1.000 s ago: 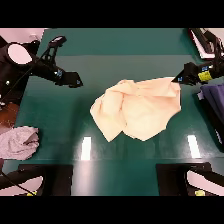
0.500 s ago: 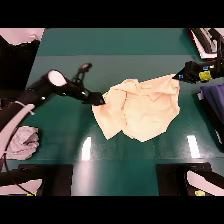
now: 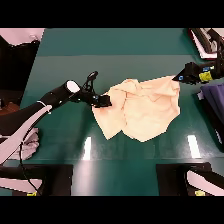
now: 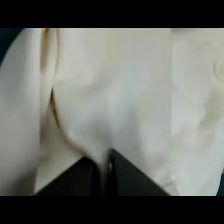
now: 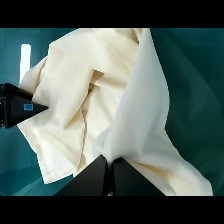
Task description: Fold the shirts.
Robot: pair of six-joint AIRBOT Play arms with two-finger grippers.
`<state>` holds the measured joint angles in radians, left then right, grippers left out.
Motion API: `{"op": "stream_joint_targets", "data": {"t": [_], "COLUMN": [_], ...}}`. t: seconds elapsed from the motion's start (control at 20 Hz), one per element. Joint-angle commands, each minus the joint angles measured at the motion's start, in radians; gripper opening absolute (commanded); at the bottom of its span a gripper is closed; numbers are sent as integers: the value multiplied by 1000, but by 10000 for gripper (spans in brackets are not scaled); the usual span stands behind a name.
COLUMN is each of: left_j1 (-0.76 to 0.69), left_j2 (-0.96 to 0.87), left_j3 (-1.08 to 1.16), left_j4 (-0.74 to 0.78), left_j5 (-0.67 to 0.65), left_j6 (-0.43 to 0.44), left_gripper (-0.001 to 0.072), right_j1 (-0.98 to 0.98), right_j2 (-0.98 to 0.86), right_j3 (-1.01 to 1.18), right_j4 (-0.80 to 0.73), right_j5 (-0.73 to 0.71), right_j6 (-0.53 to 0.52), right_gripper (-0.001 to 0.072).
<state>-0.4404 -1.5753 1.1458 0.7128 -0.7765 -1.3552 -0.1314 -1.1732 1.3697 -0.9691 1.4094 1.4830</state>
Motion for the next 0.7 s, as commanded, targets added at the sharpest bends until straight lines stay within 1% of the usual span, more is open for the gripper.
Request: {"op": "stream_joint_targets", "data": {"t": [0.0, 0.05, 0.15, 0.35, 0.5, 0.6, 0.65], "left_j1": [4, 19, 74, 235, 309, 309, 309], "left_j2": [-7, 0, 48, 280, 470, 578, 624], "left_j3": [28, 59, 149, 379, 568, 666, 702], "left_j4": [-35, -23, 60, 225, 349, 441, 457], "left_j5": [-12, -57, -156, -291, -349, -354, -353], "left_j6": [12, 31, 27, 27, 28, 28, 28], "left_gripper": [28, 27, 27, 27, 27, 28, 28], "right_j1": [0, 0, -9, -10, -10, -10, -10], "right_j2": [1, 1, 1, 2, 2, 12, 37], "right_j3": [0, 13, 89, 387, 615, 724, 742], "right_j4": [0, 0, 0, 0, -1, -1, -2], "right_j5": [4, 5, 8, 7, 8, 5, -11], "right_j6": [0, -2, -19, -19, -19, -19, -19], "right_gripper": [24, 24, 24, 24, 24, 24, 24]}}
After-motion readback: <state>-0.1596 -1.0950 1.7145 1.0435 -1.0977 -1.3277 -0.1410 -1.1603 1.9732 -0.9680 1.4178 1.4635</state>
